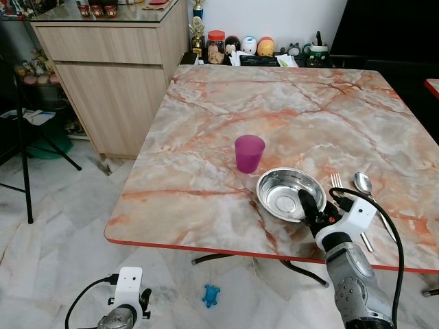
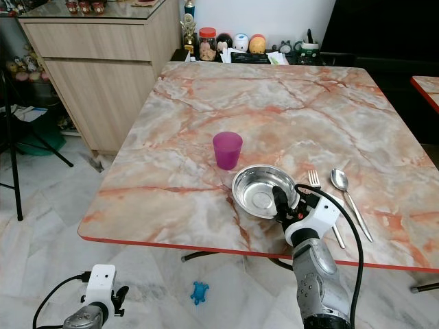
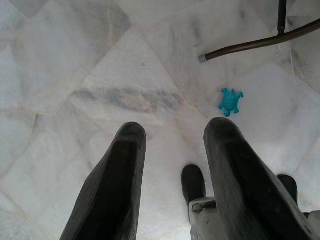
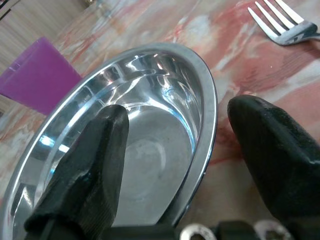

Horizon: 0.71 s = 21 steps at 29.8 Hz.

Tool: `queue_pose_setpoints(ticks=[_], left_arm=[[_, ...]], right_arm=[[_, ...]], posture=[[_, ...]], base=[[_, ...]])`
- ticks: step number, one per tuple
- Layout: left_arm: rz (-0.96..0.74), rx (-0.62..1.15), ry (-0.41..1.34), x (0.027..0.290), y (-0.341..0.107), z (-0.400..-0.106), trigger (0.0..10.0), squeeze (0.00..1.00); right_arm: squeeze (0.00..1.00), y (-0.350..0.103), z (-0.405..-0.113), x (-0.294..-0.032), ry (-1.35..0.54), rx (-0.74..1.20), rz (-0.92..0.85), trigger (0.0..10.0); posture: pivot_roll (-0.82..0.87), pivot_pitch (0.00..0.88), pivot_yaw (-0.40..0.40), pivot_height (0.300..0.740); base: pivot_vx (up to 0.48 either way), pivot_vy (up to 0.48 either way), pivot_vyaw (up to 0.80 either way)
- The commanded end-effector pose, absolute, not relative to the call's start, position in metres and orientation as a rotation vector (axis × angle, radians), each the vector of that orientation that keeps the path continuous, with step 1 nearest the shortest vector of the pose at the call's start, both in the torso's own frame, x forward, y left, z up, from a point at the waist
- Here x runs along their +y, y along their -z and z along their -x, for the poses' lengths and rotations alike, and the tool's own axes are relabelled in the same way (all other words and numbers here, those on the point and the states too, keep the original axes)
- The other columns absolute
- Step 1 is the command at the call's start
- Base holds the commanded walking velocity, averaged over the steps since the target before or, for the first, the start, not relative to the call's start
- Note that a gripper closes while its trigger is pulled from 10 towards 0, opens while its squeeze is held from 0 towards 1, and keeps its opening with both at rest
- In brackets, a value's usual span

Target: Setting the table

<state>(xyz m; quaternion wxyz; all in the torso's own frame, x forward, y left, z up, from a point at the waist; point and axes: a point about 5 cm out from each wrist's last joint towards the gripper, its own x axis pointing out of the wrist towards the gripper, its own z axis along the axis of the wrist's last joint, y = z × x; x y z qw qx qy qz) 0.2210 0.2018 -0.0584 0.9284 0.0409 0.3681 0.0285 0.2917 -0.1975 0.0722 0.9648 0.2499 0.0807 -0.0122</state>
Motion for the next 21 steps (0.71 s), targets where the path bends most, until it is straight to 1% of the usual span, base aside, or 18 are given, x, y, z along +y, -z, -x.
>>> queue_pose_setpoints(ticks=[1, 2, 21], left_arm=[[-0.089, 0.779, -0.064, 0.2029, 0.061, -0.2173, 10.0, 0.0], [-0.089, 0.779, -0.064, 0.203, 0.061, -0.2173, 10.0, 0.0], [-0.087, 0.789, -0.061, 0.2029, 0.062, -0.2161, 10.0, 0.0]], right_arm=[[0.0, -0.0719, -0.2936, -0.1965, 0.018, 0.172, -0.515, 1.8], [0.0, -0.0723, -0.2941, -0.1956, 0.011, 0.169, -0.516, 0.0], [0.0, -0.0714, -0.294, -0.1919, -0.007, 0.172, -0.519, 0.0]], posture=[[0.01, 0.037, -0.005, 0.74], [0.01, 0.037, -0.005, 0.74], [0.01, 0.038, -0.005, 0.74]], base=[[0.0, 0.0, 0.0], [0.0, 0.0, 0.0], [0.0, 0.0, 0.0]])
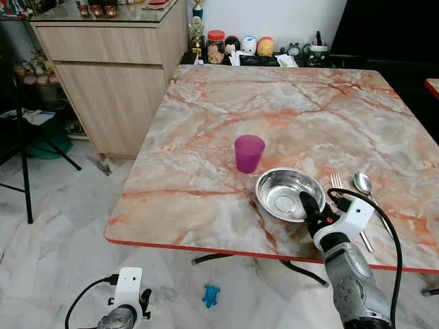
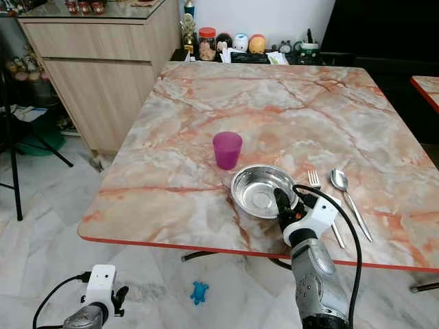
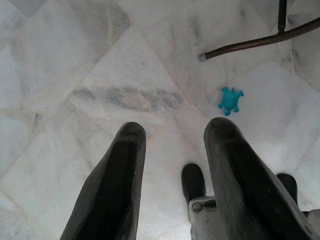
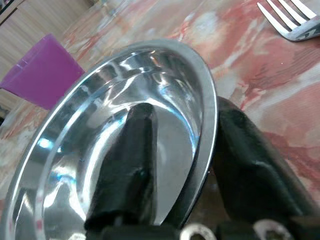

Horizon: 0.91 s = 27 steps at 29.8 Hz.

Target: Setting the table

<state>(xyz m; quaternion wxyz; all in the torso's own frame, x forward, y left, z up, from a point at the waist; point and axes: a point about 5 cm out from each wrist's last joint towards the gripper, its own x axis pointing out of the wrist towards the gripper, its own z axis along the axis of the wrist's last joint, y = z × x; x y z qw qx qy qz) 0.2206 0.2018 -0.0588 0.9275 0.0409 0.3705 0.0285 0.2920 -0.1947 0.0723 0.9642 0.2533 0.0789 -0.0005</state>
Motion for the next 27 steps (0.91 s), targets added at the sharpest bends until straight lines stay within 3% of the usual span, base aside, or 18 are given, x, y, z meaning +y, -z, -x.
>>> queue_pose_setpoints(ticks=[1, 16, 17, 18, 19, 27], left_arm=[[-0.087, 0.79, -0.061, 0.203, 0.062, -0.216, 10.0, 0.0], [-0.094, 0.795, -0.057, 0.203, 0.062, -0.215, 10.0, 0.0], [-0.096, 0.795, -0.057, 0.203, 0.062, -0.215, 10.0, 0.0], [-0.1, 0.795, -0.058, 0.203, 0.062, -0.216, 10.0, 0.0], [-0.104, 0.794, -0.059, 0.204, 0.062, -0.216, 10.0, 0.0], [-0.112, 0.798, -0.076, 0.207, 0.062, -0.215, 10.0, 0.0]], right_arm=[[0.0, -0.071, -0.294, -0.192, -0.008, 0.173, -0.519, 0.0], [0.0, -0.071, -0.294, -0.189, -0.015, 0.162, -0.527, 0.0], [0.0, -0.073, -0.294, -0.188, -0.017, 0.149, -0.527, 3.3], [0.0, -0.075, -0.295, -0.188, -0.019, 0.127, -0.528, 7.2], [0.0, -0.08, -0.295, -0.188, -0.021, 0.087, -0.545, 10.0], [0.0, -0.124, -0.29, -0.18, -0.17, -0.217, -0.654, 10.0]], posture=[[0.01, 0.039, -0.005, 0.74], [0.01, 0.03, -0.004, 0.74], [0.01, 0.025, -0.004, 0.74], [0.01, 0.023, -0.003, 0.74], [0.01, 0.022, -0.003, 0.74], [0.0, 0.007, 0.008, 0.74]], base=[[0.0, 0.0, 0.0], [0.0, 0.0, 0.0], [0.0, 0.0, 0.0], [0.0, 0.0, 0.0], [0.0, 0.0, 0.0], [0.0, 0.0, 0.0]])
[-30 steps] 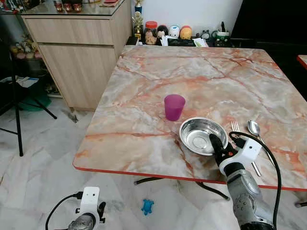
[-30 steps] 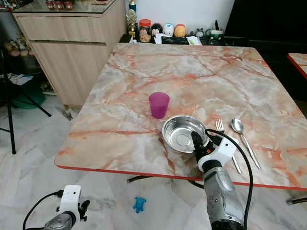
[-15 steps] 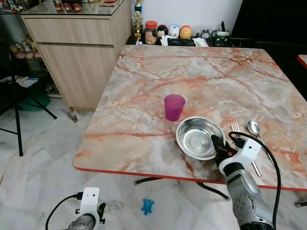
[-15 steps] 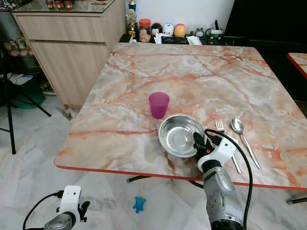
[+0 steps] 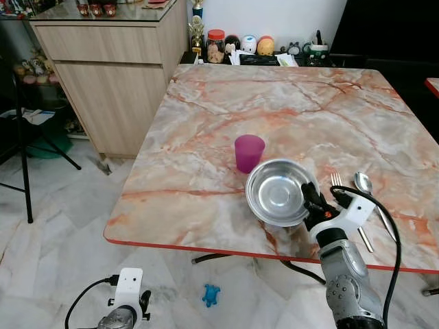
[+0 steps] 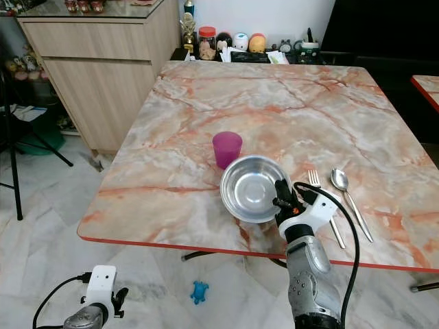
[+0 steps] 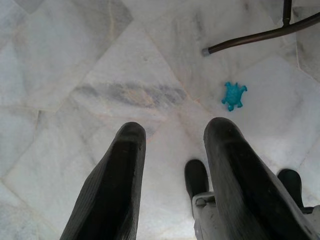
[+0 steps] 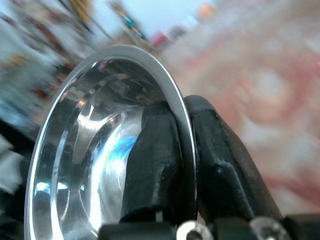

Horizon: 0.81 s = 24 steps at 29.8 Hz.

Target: Setting the table

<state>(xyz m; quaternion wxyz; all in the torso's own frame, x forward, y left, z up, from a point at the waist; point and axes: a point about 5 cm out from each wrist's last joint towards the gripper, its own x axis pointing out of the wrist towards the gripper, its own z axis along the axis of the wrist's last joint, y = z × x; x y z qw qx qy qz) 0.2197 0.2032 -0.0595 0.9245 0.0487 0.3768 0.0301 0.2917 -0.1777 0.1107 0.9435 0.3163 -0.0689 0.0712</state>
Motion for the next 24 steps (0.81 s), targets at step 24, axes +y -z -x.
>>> queue_pose_setpoints(ticks=[24], left_arm=[[-0.131, 0.798, -0.087, 0.209, 0.063, -0.213, 10.0, 0.0]], right_arm=[[0.0, -0.135, -0.285, -0.182, -0.212, -0.288, -0.66, 10.0]], posture=[[-0.01, 0.049, 0.004, 0.74]], base=[[0.0, -0.204, 0.0]])
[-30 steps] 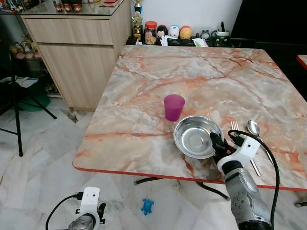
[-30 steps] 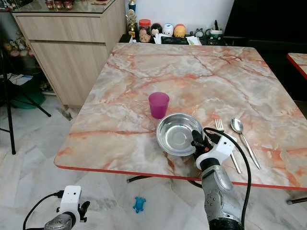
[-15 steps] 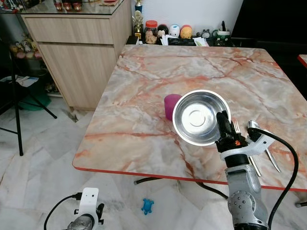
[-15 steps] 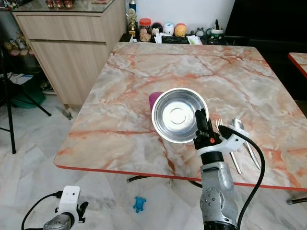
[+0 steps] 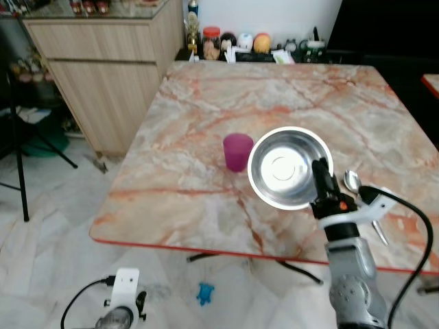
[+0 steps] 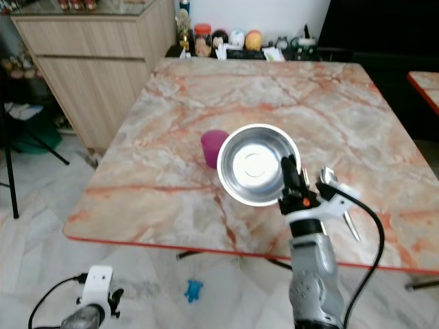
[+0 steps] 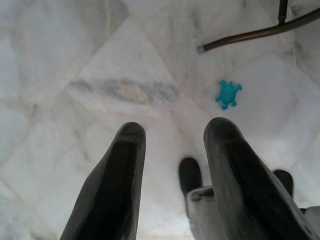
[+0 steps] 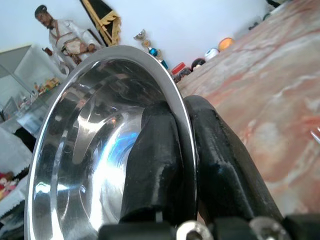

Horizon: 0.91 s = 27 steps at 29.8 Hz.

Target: Setting the table

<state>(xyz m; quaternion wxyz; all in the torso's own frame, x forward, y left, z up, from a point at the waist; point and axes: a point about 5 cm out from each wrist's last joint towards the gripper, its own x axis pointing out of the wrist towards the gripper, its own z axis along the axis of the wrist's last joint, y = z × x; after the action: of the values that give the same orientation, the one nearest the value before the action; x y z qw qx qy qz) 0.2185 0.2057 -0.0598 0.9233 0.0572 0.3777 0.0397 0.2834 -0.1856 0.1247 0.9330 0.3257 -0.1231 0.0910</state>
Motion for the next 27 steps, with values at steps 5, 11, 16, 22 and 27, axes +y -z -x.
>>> queue_pose_setpoints(ticks=[5, 11, 16, 22, 27], left_arm=[[-0.131, 0.795, -0.088, 0.2088, 0.0626, -0.2132, 10.0, 0.0], [-0.128, 0.792, -0.09, 0.2085, 0.0624, -0.2135, 10.0, 0.0], [-0.126, 0.792, -0.09, 0.2084, 0.0623, -0.2137, 10.0, 0.0], [-0.125, 0.79, -0.089, 0.2077, 0.062, -0.2144, 10.0, 0.0], [-0.124, 0.789, -0.088, 0.2072, 0.0619, -0.2148, 10.0, 0.0]], right_arm=[[0.0, -0.1351, -0.285, -0.1823, -0.21, -0.287, -0.655, 10.0], [0.0, -0.1382, -0.2863, -0.1837, -0.206, -0.296, -0.65, 10.0], [0.0, -0.1395, -0.2867, -0.1848, -0.197, -0.301, -0.642, 10.0], [0.0, -0.1419, -0.2874, -0.1857, -0.198, -0.306, -0.636, 10.0], [0.0, -0.1431, -0.2876, -0.186, -0.192, -0.311, -0.632, 10.0]], posture=[[-0.01, 0.049, 0.002, 0.74], [-0.01, 0.051, 0.0, 0.74], [-0.01, 0.049, -0.002, 0.74], [-0.01, 0.049, -0.001, 0.74], [-0.01, 0.049, -0.001, 0.74]], base=[[0.0, -0.397, 0.0], [0.0, -0.404, 0.0], [0.0, -0.401, 0.0], [0.0, -0.404, 0.0], [0.0, -0.401, 0.0]])
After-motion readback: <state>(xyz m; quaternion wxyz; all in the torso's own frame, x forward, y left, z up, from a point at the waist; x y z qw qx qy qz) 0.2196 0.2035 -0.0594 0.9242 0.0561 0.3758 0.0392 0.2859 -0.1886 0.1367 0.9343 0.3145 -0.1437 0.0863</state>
